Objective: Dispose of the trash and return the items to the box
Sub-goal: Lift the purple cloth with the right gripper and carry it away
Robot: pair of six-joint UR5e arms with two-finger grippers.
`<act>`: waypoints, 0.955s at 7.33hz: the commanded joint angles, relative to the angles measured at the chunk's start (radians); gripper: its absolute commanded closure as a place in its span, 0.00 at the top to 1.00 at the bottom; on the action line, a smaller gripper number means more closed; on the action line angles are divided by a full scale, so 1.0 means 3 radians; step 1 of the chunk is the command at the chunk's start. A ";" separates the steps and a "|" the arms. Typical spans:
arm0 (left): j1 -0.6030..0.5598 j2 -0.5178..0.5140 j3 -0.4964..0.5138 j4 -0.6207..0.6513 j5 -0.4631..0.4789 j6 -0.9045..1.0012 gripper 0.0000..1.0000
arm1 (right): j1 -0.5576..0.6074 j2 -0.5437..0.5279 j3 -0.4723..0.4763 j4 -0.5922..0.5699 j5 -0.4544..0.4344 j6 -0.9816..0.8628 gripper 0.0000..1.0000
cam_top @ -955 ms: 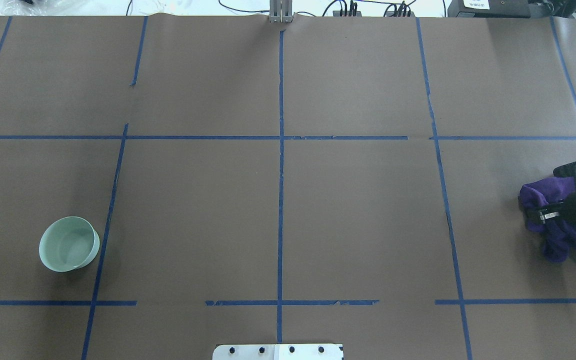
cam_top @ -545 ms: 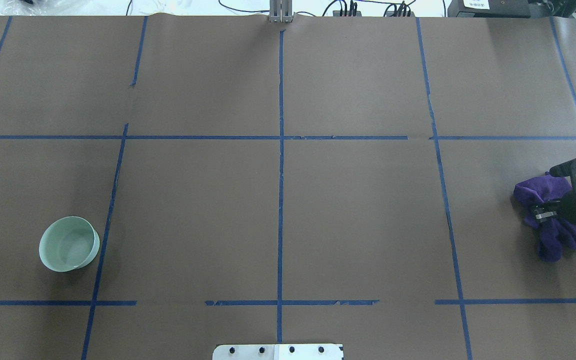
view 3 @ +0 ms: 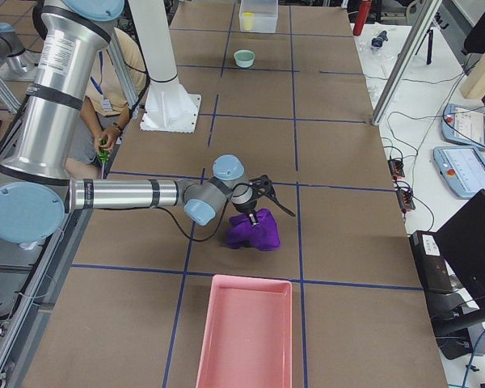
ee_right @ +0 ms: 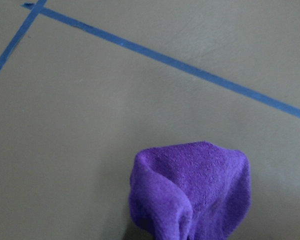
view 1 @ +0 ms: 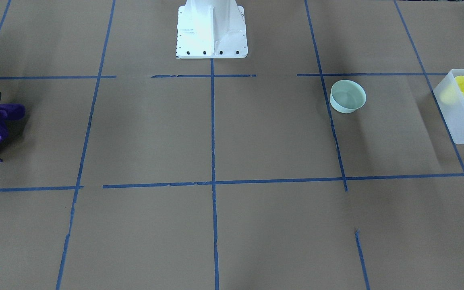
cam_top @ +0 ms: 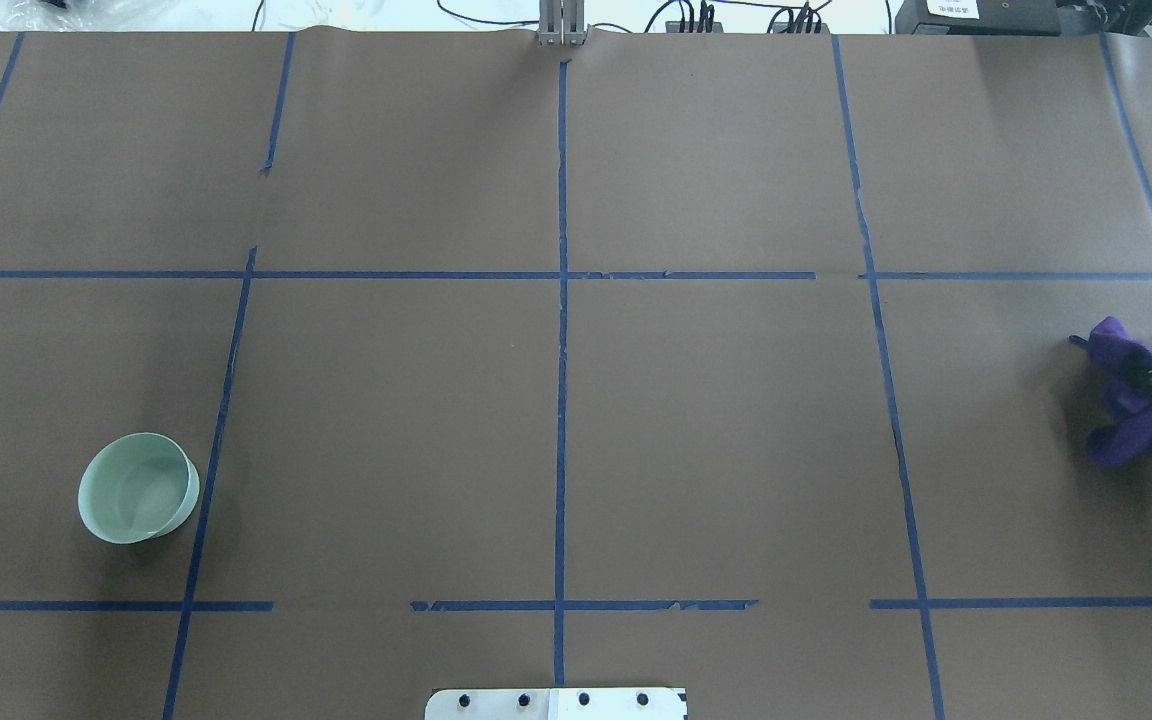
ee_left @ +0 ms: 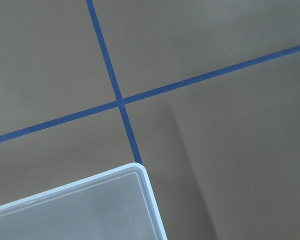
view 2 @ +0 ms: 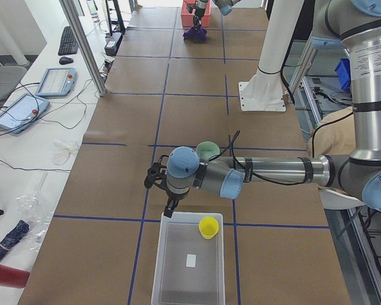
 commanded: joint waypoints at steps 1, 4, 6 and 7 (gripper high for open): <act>0.0000 0.0001 -0.0004 0.0000 -0.0005 0.0000 1.00 | 0.1184 0.0014 0.0018 -0.0825 0.0553 -0.1643 0.00; 0.0000 0.0001 -0.0009 -0.0005 0.0000 0.0000 1.00 | 0.2154 0.0244 -0.0114 -0.1938 0.0571 -0.3331 0.09; 0.0005 -0.0004 -0.0009 0.0000 0.0000 0.0000 1.00 | 0.2228 0.0249 -0.0432 -0.1899 0.0617 -0.3152 1.00; 0.0005 -0.0009 -0.0019 0.0005 0.0005 -0.0010 1.00 | 0.2223 0.0245 -0.0341 -0.1894 0.0800 -0.2547 1.00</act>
